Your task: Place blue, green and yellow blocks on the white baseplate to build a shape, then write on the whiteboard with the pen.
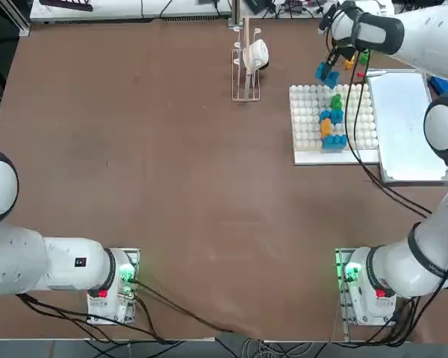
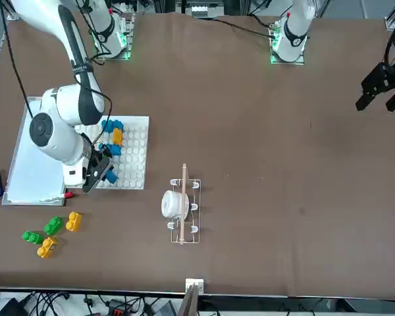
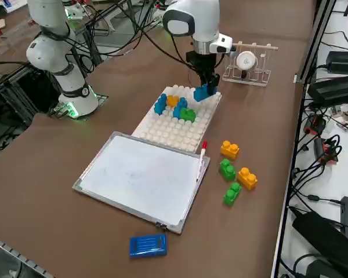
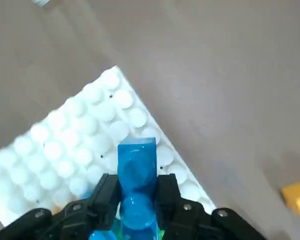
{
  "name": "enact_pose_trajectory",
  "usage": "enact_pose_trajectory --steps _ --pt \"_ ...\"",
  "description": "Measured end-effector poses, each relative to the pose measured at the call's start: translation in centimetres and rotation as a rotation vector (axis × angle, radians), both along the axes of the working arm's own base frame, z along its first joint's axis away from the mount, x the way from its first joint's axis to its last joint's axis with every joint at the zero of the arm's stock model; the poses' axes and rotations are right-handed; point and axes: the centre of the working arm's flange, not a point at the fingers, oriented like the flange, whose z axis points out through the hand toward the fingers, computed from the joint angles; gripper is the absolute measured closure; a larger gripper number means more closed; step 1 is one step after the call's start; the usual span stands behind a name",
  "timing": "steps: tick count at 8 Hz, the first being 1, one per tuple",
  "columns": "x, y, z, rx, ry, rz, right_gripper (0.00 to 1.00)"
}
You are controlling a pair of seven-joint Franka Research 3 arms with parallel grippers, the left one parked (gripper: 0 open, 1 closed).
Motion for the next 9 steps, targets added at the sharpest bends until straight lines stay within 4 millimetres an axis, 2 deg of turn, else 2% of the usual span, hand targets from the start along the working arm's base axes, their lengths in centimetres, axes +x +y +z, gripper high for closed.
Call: enact_pose_trajectory --steps 2,5,9 --pt "-0.7 -0.4 -1.0 -0.003 -0.02 0.159 0.59" --pt "-0.6 -1.5 -2.4 -0.015 -0.065 0.347 0.59" --pt "-0.2 -2.6 -5.1 -0.028 -0.078 0.481 0.59"
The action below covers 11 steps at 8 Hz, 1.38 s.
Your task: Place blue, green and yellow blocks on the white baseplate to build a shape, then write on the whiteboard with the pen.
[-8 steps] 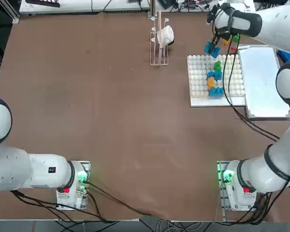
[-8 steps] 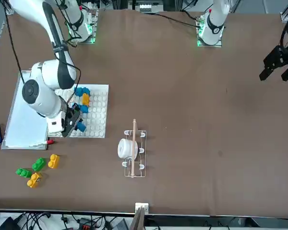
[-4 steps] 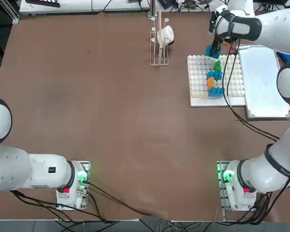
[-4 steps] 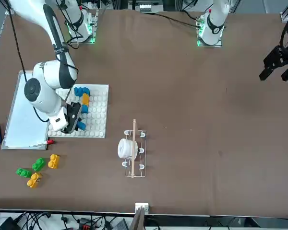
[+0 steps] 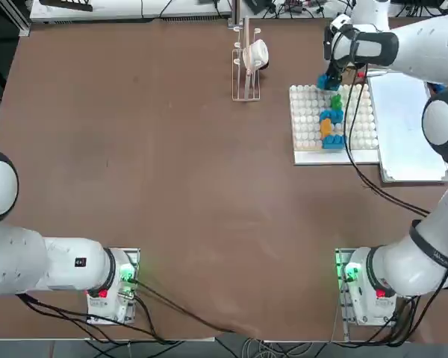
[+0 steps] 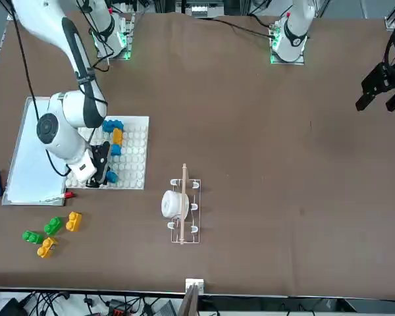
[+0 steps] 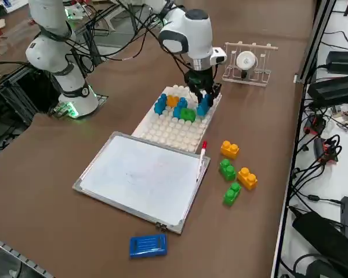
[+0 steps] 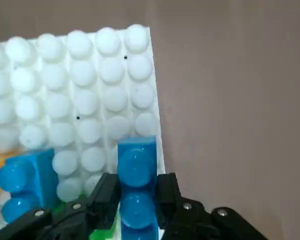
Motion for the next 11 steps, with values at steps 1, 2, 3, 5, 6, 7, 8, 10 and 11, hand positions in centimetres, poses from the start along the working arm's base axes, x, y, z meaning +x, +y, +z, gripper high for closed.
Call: enact_pose_trajectory --steps 1,2,3,5,6,7,8,10,11 --pt "-0.2 -0.2 -0.4 -0.003 0.004 0.025 0.59" --pt "-0.5 -0.4 -0.8 -0.005 0.008 0.047 0.59" --pt "-0.7 -0.5 -1.1 -0.007 0.012 0.067 0.59" --pt "-1.0 -0.4 -1.2 -0.008 0.011 0.107 0.59" --pt "-1.1 -0.4 -1.2 -0.009 0.01 0.114 0.59" --pt "-1.2 -0.5 -1.3 -0.009 0.01 0.116 0.59" --pt "-1.2 -0.5 -1.4 -0.009 0.011 0.117 0.59" --pt "-1.3 -0.5 -1.5 -0.004 0.013 0.11 0.59" --pt "-1.3 -0.6 -1.5 -0.002 0.015 0.106 0.59"
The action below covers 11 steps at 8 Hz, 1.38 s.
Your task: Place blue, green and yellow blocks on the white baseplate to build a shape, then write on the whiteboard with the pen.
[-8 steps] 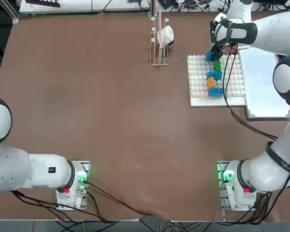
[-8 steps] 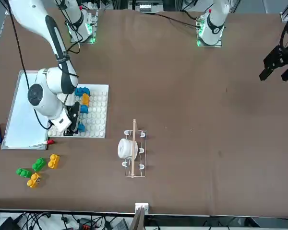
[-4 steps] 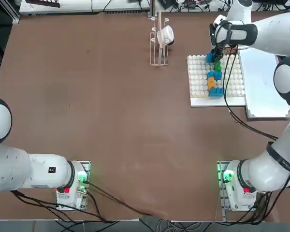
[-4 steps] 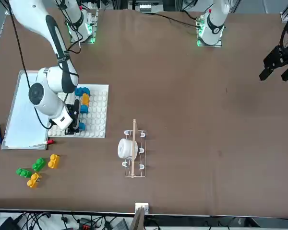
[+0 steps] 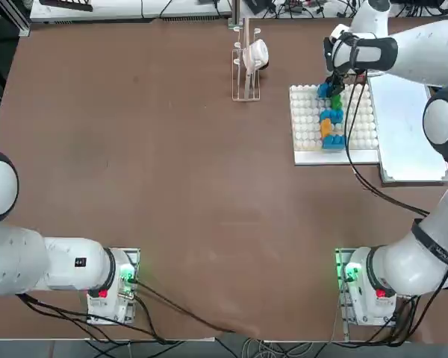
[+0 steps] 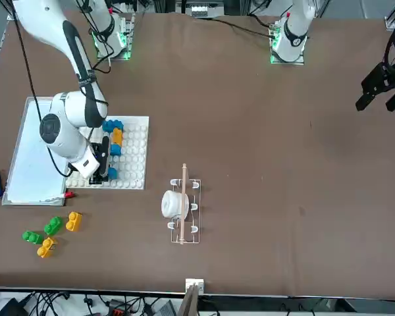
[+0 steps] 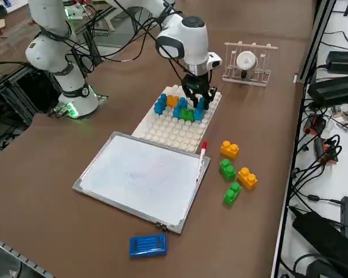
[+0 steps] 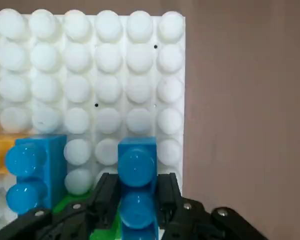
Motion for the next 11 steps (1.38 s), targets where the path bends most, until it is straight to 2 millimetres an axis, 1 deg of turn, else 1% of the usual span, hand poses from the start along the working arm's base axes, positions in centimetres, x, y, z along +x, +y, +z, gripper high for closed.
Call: enact_pose_trajectory --steps 3,6,11 --pt "-0.1 -0.2 -0.3 0.0 0.001 -0.004 0.59" --pt "-0.1 -0.1 -1.4 0.003 -0.002 -0.011 0.59" --pt "-0.1 -0.3 -2.1 0.009 0.0 -0.025 0.59"
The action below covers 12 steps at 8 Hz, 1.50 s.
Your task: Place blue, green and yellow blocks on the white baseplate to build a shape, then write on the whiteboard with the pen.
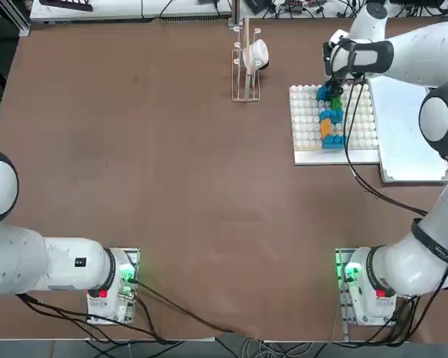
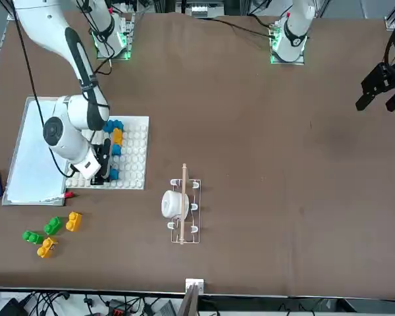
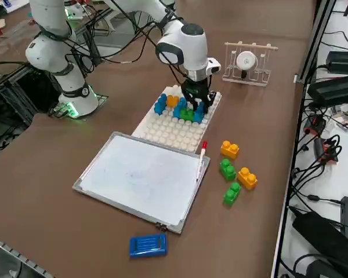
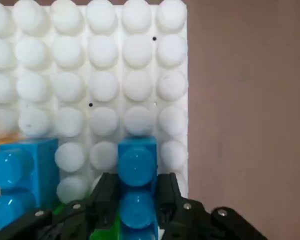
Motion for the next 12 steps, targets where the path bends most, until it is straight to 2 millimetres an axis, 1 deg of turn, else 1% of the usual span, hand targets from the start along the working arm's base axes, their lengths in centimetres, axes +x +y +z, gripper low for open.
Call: enact_pose_trajectory --steps 5,6,8,9,12 --pt "0.0 -0.1 0.0 0.006 0.001 -0.006 0.59" --pt "0.0 -0.2 0.0 0.007 0.001 -0.007 0.57" --pt "0.2 -1.4 -0.4 0.002 0.0 -0.026 0.4" --pt "0.3 -1.6 -0.4 0.002 -0.002 -0.028 0.31" --pt "0.6 -1.3 0.0 0.004 -0.009 -0.024 0.15"
